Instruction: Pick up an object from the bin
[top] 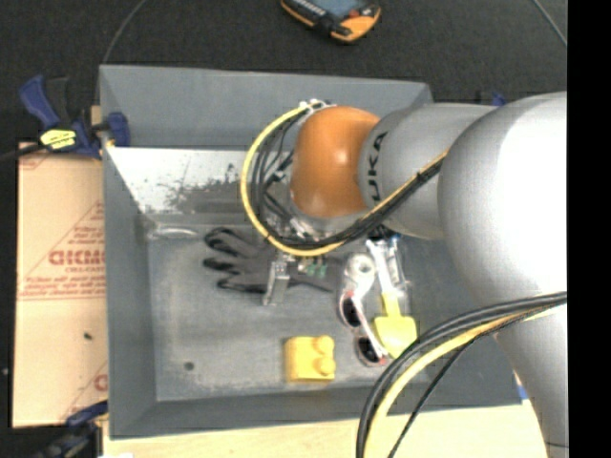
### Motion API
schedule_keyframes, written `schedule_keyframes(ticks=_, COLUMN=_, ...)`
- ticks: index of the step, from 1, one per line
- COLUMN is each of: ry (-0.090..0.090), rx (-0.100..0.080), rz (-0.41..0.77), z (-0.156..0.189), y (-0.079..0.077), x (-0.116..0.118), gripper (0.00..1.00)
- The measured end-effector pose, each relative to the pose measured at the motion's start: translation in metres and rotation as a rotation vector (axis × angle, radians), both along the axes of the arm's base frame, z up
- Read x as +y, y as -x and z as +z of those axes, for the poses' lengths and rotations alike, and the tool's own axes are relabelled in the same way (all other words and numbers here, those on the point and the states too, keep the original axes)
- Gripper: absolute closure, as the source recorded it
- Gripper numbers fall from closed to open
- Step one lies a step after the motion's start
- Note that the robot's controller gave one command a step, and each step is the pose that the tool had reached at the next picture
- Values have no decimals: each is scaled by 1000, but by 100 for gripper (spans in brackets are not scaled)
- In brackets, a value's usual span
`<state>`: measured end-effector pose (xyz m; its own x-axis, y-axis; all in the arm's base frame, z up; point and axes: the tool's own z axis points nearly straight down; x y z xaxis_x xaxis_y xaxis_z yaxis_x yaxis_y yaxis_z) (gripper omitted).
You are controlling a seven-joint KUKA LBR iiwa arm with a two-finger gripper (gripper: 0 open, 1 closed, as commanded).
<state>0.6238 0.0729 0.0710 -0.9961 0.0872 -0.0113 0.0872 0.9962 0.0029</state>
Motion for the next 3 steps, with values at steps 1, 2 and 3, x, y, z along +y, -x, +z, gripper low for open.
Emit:
schedule_keyframes(ticks=1, ry=-6, rx=2, rz=-424, z=1, y=-10, x=-7, gripper=100)
schedule_keyframes(ticks=2, ry=-6, rx=2, rz=-424, z=1, y=-10, x=-7, gripper=100)
schedule_keyframes(ticks=3, ry=-6, rx=2, rz=-424, z=2, y=-10, x=-7, gripper=100)
